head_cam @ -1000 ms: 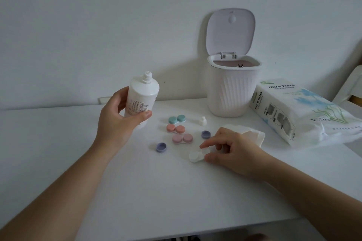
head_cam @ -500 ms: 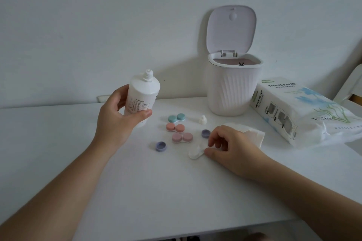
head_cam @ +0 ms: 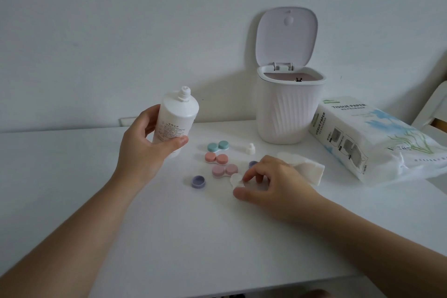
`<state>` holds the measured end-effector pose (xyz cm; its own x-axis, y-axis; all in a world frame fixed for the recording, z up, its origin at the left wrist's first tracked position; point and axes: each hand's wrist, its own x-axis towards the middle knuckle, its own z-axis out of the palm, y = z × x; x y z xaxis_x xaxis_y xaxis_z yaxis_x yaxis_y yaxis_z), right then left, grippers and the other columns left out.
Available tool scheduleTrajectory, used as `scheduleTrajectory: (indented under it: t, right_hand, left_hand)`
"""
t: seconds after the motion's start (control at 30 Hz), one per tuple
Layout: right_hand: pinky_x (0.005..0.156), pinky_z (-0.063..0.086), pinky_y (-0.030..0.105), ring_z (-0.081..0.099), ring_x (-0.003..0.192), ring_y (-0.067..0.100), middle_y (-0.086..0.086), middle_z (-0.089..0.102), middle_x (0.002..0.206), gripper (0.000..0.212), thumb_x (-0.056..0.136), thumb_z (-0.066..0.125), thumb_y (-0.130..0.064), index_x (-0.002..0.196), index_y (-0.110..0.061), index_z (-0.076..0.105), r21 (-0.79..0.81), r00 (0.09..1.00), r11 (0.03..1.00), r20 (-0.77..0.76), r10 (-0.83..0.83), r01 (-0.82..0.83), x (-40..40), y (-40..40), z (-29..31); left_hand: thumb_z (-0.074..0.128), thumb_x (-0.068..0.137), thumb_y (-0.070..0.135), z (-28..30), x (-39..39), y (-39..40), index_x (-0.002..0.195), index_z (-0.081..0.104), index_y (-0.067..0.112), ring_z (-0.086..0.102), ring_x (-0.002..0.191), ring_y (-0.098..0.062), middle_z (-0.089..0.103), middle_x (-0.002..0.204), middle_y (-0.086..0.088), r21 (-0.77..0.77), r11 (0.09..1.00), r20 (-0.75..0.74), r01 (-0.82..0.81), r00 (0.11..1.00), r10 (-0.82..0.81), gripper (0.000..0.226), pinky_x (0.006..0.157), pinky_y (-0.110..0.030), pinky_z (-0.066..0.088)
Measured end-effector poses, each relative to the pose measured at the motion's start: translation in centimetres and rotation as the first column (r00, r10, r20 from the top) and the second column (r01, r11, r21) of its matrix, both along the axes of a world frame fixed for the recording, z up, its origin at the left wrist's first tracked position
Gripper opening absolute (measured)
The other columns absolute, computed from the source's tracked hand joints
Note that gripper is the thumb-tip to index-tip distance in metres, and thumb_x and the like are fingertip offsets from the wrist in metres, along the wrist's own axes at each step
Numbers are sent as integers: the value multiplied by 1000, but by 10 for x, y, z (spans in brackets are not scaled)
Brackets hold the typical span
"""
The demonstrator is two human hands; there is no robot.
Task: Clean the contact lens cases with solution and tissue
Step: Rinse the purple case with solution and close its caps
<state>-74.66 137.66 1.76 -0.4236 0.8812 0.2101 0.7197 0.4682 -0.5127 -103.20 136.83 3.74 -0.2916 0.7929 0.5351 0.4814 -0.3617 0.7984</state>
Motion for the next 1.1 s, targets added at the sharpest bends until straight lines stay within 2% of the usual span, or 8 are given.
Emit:
scheduleTrajectory:
  t: [0.13,0.27,0.4,0.53,0.67,0.9,1.0,1.1]
  right_hand:
    - [81,38,23,48,91,2,-19,51,90,60,57,55,-85,96,-41,66,46,997,999,77,1,-5,-6,-5,-1]
    - [78,36,21,47,91,1,-20,51,90,52,61,60,-79,97,-42,66,63,998,998,68,18,-22,-8,-7,-1]
    - [81,43,24,52,92,5,-16,55,91,38,71,68,-67,97,-39,72,50,999,998,33,24,-25,-8,-6,-1]
    - [72,40,20,53,82,1,-13,58,86,23,76,75,-53,91,-36,76,32,999,999,-48,8,-6,-7,-5,-2]
    - [65,37,13,53,76,-3,-15,60,86,21,76,75,-50,93,-36,76,-9,998,1000,-67,3,-4,-6,-3,-1]
    - [62,35,9,52,82,-13,-20,62,84,17,74,74,-51,87,-41,74,-63,995,998,-102,-12,5,-2,3,0]
    - [62,34,9,53,81,-13,-20,62,83,16,73,75,-51,86,-41,73,-57,994,998,-110,-15,9,-2,5,-1]
    - [61,36,8,53,82,-11,-21,62,83,14,73,74,-51,84,-44,71,-47,995,999,-102,1,-6,-2,6,-3]
  left_hand:
    - [88,67,28,0,0,0,127,60,42,61,115,6,66,122,30,1,1000,-5,1,1000,-1,67,96,-22,45]
    - [87,65,33,0,0,0,127,60,41,61,116,5,66,122,29,-2,1000,-9,1,1000,-1,68,96,-24,46]
    - [88,66,30,-1,-1,0,125,59,45,61,115,7,66,121,31,-5,1000,-20,-3,1000,3,67,94,-23,46]
    - [91,69,23,-3,-3,2,125,59,45,61,113,8,66,120,32,-18,1000,-37,-4,999,4,68,93,-20,45]
    - [91,67,24,-2,-3,1,119,60,47,62,109,10,67,117,32,-39,999,-28,6,1000,-7,65,89,-18,45]
    - [88,64,33,-3,-1,2,123,64,37,69,107,1,73,115,21,-112,990,44,82,996,-78,64,91,-27,52]
    - [87,60,40,-4,-2,2,123,60,45,71,105,-4,74,114,17,-143,983,105,111,990,-96,68,89,-31,53]
    - [84,55,44,-4,-4,2,113,56,51,73,100,-5,76,110,16,-157,981,175,113,981,-85,65,82,-30,53]
